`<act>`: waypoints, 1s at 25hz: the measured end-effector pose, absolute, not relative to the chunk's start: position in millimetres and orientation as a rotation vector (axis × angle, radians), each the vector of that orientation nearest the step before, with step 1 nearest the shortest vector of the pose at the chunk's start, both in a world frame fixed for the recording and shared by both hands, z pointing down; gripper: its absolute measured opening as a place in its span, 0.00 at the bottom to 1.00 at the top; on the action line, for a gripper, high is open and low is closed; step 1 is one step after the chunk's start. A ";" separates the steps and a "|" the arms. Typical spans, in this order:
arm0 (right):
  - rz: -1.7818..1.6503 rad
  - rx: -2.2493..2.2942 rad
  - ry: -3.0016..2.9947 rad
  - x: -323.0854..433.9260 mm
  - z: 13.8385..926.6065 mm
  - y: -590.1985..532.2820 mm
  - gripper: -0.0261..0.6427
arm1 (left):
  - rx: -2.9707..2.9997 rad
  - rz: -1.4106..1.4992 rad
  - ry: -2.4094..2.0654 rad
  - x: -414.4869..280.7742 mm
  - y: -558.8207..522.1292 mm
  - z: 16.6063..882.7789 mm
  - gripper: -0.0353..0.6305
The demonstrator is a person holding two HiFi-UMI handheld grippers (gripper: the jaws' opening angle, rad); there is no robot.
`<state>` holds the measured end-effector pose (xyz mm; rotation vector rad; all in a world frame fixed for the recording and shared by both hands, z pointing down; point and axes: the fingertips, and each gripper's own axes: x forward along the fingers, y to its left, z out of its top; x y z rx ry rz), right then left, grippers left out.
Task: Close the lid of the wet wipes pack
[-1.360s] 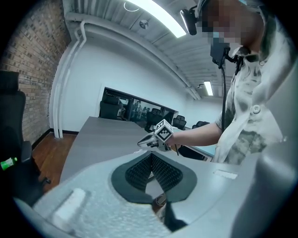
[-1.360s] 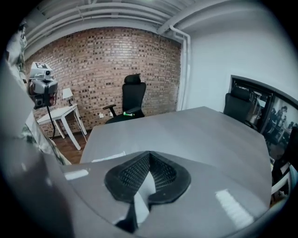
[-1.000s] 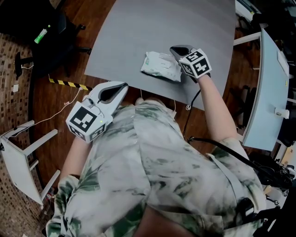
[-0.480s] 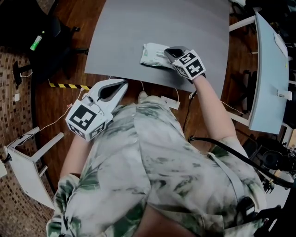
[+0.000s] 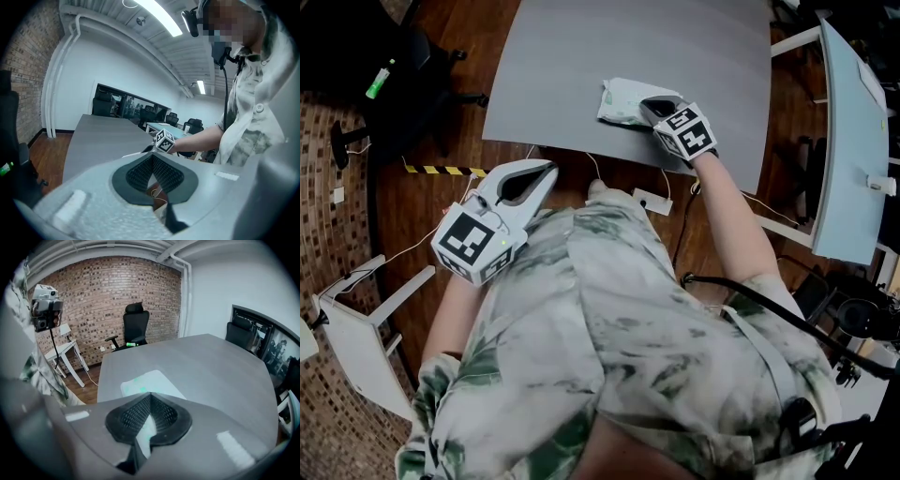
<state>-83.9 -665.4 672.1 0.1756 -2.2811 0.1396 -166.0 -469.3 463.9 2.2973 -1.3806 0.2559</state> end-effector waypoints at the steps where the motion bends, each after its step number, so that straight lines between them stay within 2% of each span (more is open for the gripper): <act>1: 0.141 0.183 -2.280 -83.7 673.1 -665.7 0.05 | 2.298 0.255 -1.381 -167.7 -467.2 463.9 0.06; 14: 0.213 0.452 -2.339 -75.2 646.9 -671.0 0.05 | 2.363 0.236 -1.349 -186.3 -429.6 450.0 0.06; 25: 0.257 0.593 -2.483 -71.5 561.8 -536.8 0.05 | 2.472 0.206 -1.229 -193.4 -354.8 441.0 0.06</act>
